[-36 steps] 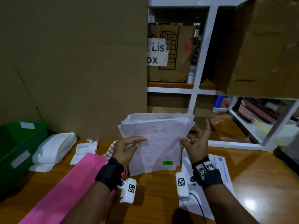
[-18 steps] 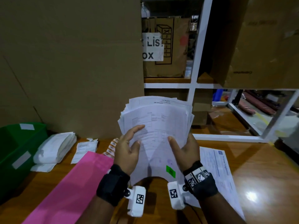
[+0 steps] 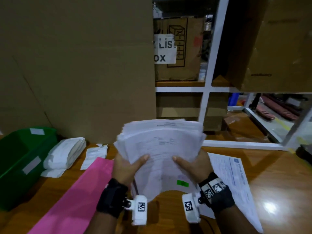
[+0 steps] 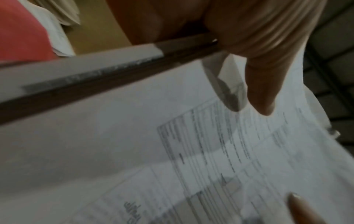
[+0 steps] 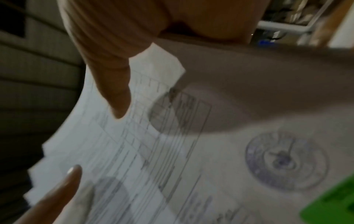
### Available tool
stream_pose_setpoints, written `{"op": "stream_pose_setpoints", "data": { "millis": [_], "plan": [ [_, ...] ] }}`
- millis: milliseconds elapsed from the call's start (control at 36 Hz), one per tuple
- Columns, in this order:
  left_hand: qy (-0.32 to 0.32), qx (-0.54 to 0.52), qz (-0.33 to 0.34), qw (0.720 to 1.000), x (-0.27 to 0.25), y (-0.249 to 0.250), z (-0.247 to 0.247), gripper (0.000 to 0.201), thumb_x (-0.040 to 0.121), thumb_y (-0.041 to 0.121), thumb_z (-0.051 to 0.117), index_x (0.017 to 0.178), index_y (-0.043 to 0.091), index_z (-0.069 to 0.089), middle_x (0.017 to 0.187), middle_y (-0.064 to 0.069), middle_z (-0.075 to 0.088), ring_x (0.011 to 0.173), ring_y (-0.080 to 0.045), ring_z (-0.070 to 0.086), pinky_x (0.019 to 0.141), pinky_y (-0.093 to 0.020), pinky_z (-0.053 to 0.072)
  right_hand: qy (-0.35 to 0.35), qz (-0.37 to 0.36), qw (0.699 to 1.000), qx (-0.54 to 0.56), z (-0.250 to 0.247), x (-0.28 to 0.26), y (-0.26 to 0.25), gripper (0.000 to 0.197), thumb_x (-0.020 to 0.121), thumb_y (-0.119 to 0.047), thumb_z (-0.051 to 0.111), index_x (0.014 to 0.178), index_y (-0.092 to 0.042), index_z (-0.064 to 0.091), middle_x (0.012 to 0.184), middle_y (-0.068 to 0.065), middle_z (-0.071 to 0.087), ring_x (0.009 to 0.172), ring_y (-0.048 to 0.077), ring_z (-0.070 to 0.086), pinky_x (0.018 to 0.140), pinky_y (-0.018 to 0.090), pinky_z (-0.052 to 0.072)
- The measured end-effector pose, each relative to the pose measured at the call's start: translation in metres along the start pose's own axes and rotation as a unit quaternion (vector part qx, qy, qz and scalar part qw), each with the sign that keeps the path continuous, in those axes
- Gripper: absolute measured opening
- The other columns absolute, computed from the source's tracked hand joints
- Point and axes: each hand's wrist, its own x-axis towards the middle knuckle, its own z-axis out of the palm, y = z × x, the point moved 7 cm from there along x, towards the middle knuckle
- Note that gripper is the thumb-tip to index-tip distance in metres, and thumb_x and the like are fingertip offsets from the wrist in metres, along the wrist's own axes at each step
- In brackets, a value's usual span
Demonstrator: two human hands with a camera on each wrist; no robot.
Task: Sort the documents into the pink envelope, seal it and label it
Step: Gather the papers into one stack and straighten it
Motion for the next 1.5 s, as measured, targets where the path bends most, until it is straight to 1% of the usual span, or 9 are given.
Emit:
{"op": "stream_pose_setpoints", "data": {
  "millis": [361, 444, 583, 750, 861, 972, 1083, 1250, 1500],
  "plan": [
    [-0.104, 0.023, -0.041, 0.993, 0.007, 0.006, 0.014, 0.068, 0.056, 0.038, 0.095, 0.116, 0.019, 0.069, 0.115, -0.005, 0.075, 0.108, -0.025, 0.071, 0.085, -0.046, 0.061, 0.016, -0.023, 0.998, 0.063, -0.007, 0.024, -0.03, 0.076, 0.048, -0.039, 0.097, 0.11, -0.008, 0.068, 0.097, -0.004, 0.075, 0.09, 0.004, 0.072, 0.067, 0.018, 0.056],
    [-0.026, -0.017, -0.02, 0.999, 0.015, 0.006, -0.002, 0.072, 0.054, 0.038, 0.094, 0.115, 0.012, 0.068, 0.111, -0.007, 0.076, 0.103, -0.026, 0.073, 0.082, -0.043, 0.061, -0.021, -0.027, 0.998, 0.046, -0.006, 0.028, -0.027, 0.077, 0.049, -0.039, 0.097, 0.115, -0.016, 0.066, 0.106, -0.001, 0.074, 0.097, 0.012, 0.072, 0.072, 0.025, 0.059],
    [-0.101, 0.041, -0.039, 0.993, 0.015, 0.005, 0.013, 0.065, 0.06, 0.03, 0.092, 0.118, 0.018, 0.067, 0.116, -0.003, 0.075, 0.108, -0.023, 0.071, 0.089, -0.047, 0.059, -0.02, -0.024, 0.999, 0.03, -0.013, 0.027, -0.022, 0.072, 0.048, -0.041, 0.096, 0.11, -0.021, 0.066, 0.106, 0.0, 0.075, 0.098, 0.014, 0.072, 0.076, 0.036, 0.061],
    [-0.14, 0.059, -0.062, 0.986, 0.014, 0.0, 0.027, 0.055, 0.07, 0.021, 0.093, 0.119, 0.017, 0.068, 0.116, -0.002, 0.075, 0.109, -0.021, 0.071, 0.093, -0.048, 0.058, 0.017, -0.041, 0.998, 0.047, -0.02, 0.029, -0.024, 0.073, 0.045, -0.047, 0.093, 0.107, -0.018, 0.066, 0.1, -0.004, 0.075, 0.091, 0.006, 0.071, 0.069, 0.021, 0.058],
    [-0.059, -0.002, -0.052, 0.997, 0.024, -0.003, 0.014, 0.064, 0.06, 0.035, 0.093, 0.116, 0.013, 0.071, 0.115, -0.007, 0.075, 0.109, -0.028, 0.071, 0.096, -0.057, 0.055, -0.031, -0.019, 0.999, 0.02, 0.003, 0.031, -0.018, 0.085, 0.045, -0.047, 0.097, 0.12, -0.026, 0.062, 0.115, -0.003, 0.071, 0.107, 0.014, 0.068, 0.086, 0.039, 0.059],
    [-0.132, 0.048, -0.059, 0.988, 0.015, -0.002, 0.031, 0.055, 0.068, 0.025, 0.092, 0.118, 0.021, 0.07, 0.118, -0.004, 0.074, 0.113, -0.024, 0.07, 0.097, -0.052, 0.054, 0.014, -0.016, 0.999, 0.044, -0.007, 0.034, -0.016, 0.08, 0.051, -0.043, 0.096, 0.12, -0.019, 0.063, 0.113, -0.002, 0.072, 0.105, 0.015, 0.069, 0.087, 0.037, 0.059],
    [-0.003, -0.002, -0.055, 0.998, 0.022, -0.004, 0.011, 0.057, 0.06, 0.037, 0.094, 0.11, 0.018, 0.073, 0.108, -0.003, 0.077, 0.101, -0.023, 0.074, 0.09, -0.052, 0.059, -0.015, -0.003, 1.0, 0.012, 0.003, 0.026, -0.014, 0.074, 0.049, -0.042, 0.097, 0.113, -0.024, 0.065, 0.108, -0.001, 0.073, 0.1, 0.015, 0.071, 0.08, 0.041, 0.061],
    [-0.069, 0.107, -0.028, 0.991, 0.02, 0.002, 0.035, 0.046, 0.069, 0.026, 0.093, 0.109, 0.017, 0.071, 0.102, 0.004, 0.078, 0.093, -0.008, 0.074, 0.079, -0.027, 0.059, 0.045, 0.006, 0.999, 0.007, 0.005, 0.029, -0.017, 0.085, 0.05, -0.047, 0.096, 0.123, -0.026, 0.057, 0.113, -0.005, 0.069, 0.103, 0.016, 0.067, 0.085, 0.04, 0.059],
    [-0.064, 0.095, -0.037, 0.993, 0.016, -0.006, 0.033, 0.046, 0.076, 0.015, 0.088, 0.117, 0.021, 0.067, 0.107, 0.01, 0.076, 0.105, -0.012, 0.071, 0.084, -0.027, 0.059, 0.062, 0.001, 0.998, 0.004, 0.003, 0.02, -0.016, 0.078, 0.052, -0.05, 0.092, 0.118, -0.025, 0.059, 0.11, -0.007, 0.069, 0.102, 0.014, 0.067, 0.084, 0.036, 0.059]
  ]
}}
